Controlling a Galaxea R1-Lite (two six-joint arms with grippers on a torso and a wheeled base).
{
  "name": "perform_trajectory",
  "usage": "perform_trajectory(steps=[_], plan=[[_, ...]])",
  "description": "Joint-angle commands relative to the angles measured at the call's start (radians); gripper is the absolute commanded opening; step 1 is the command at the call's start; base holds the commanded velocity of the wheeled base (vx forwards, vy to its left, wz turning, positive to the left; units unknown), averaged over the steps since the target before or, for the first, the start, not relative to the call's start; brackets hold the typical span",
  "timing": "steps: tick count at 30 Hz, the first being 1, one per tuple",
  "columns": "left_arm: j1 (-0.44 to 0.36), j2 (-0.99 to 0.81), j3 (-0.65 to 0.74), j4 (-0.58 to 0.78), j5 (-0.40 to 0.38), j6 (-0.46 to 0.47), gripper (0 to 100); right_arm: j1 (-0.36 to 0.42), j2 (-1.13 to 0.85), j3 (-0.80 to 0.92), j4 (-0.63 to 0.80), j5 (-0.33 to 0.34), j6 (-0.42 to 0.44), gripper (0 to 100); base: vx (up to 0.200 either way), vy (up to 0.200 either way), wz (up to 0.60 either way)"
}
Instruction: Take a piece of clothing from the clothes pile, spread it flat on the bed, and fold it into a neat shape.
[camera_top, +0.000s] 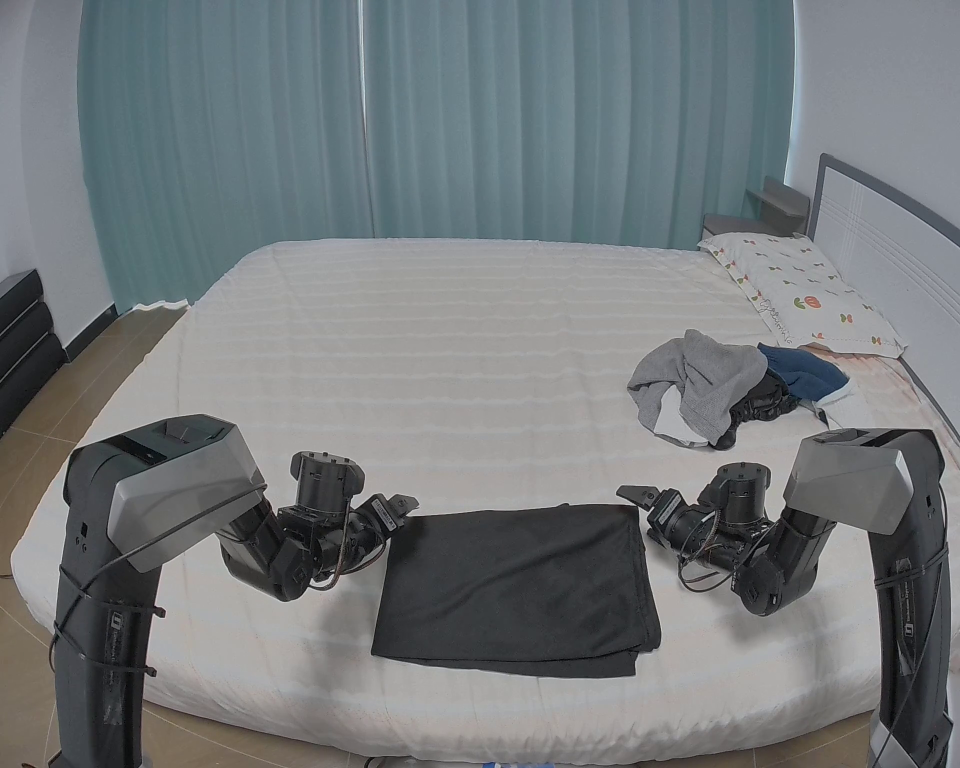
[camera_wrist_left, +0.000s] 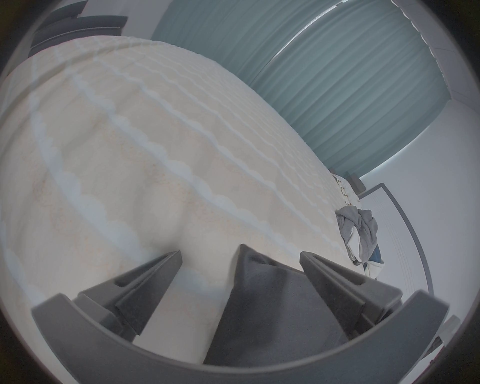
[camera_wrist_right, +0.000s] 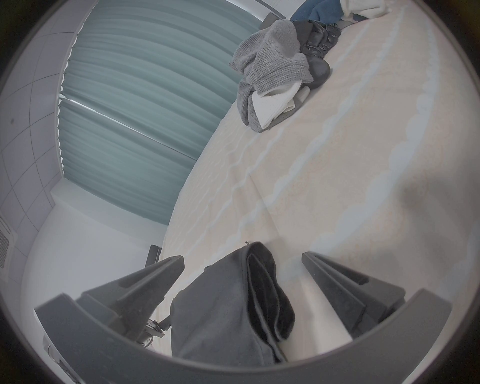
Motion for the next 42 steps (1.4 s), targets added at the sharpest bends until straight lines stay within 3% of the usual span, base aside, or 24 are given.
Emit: perform_trajectory(steps=[1,12,15,25,42], plan=[[0.002,-0.052,0.059,-0.005,0.004,-0.025,100,0.01,-0.051,0.051,-0.023,-0.001,0.0,100,0.0,0.0,0.0],[0.002,-0.159,0.363,-0.234,-0.012,-0.062,100,0.048,-0.178,0.156,-0.002,-0.007,-0.004,100,0.0,0.0,0.0],[-0.009,-0.145,0.369,-0.292,-0.012,-0.116,100,0.047,-0.194,0.221,-0.017,-0.007,0.0,100,0.0,0.0,0.0],[-0.016,-0.148,0.442,-0.332,-0.013,-0.12,100,0.052,-0.2,0.379,-0.123,-0.007,0.016,100,0.0,0.0,0.0],[-0.024,-0.141,0.498,-0.41,-0.013,-0.114,100,0.085,-0.174,0.403,-0.111,-0.005,-0.001,100,-0.071,0.0,0.0]])
